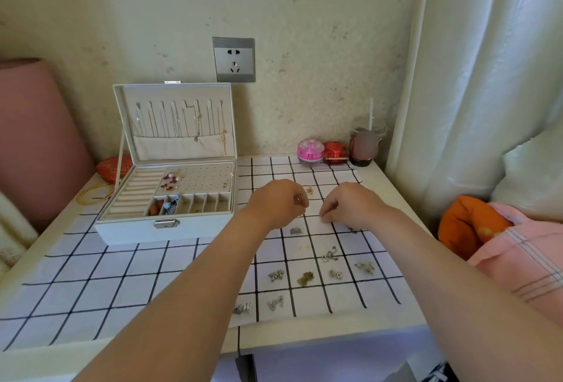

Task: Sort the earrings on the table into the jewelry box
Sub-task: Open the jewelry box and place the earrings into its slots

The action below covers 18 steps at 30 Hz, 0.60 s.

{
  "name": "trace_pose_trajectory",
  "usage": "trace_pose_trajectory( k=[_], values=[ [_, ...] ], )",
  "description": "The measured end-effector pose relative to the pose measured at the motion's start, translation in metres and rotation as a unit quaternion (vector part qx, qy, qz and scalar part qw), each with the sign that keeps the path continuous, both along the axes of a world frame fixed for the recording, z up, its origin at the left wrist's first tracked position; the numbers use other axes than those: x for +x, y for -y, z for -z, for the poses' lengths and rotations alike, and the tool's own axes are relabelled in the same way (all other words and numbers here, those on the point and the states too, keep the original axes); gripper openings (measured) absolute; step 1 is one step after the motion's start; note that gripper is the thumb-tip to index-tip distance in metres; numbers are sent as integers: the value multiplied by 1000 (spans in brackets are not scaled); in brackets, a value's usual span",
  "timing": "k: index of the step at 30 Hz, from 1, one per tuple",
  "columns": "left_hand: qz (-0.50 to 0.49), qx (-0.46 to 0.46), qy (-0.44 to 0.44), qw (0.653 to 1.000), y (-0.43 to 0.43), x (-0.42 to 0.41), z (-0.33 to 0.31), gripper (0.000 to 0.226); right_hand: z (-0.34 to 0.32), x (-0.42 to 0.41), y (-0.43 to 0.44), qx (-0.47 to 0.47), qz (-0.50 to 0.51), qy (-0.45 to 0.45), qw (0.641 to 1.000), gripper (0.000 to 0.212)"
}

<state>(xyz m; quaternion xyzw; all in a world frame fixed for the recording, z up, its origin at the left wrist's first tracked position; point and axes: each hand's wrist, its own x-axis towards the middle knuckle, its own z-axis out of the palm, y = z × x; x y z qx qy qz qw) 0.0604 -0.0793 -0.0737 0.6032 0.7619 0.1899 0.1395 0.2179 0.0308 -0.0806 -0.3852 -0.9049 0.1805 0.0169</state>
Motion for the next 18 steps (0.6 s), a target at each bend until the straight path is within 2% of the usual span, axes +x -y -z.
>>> trace_pose_trajectory(
  k=[4, 6, 9, 14, 18],
  values=[
    [-6, 1, 10, 1000, 0, -4, 1, 7, 0, -6, 0, -21, 1, -17, 1000, 7],
    [-14, 11, 17, 1000, 3, -7, -1, 3, 0, -8, 2, -51, 11, -64, 997, 12],
    [-29, 52, 45, 997, 8, -12, -6, 10, -11, -15, 12, -104, 20, -152, 983, 26],
    [-36, 131, 161, 978, 26, -22, -21, 9, -29, -29, 35, -242, 22, -260, 935, 22],
    [-69, 172, 241, 953, 44, -35, -31, 4, -40, -47, 48, -290, 18, -300, 909, 21]
  ],
)
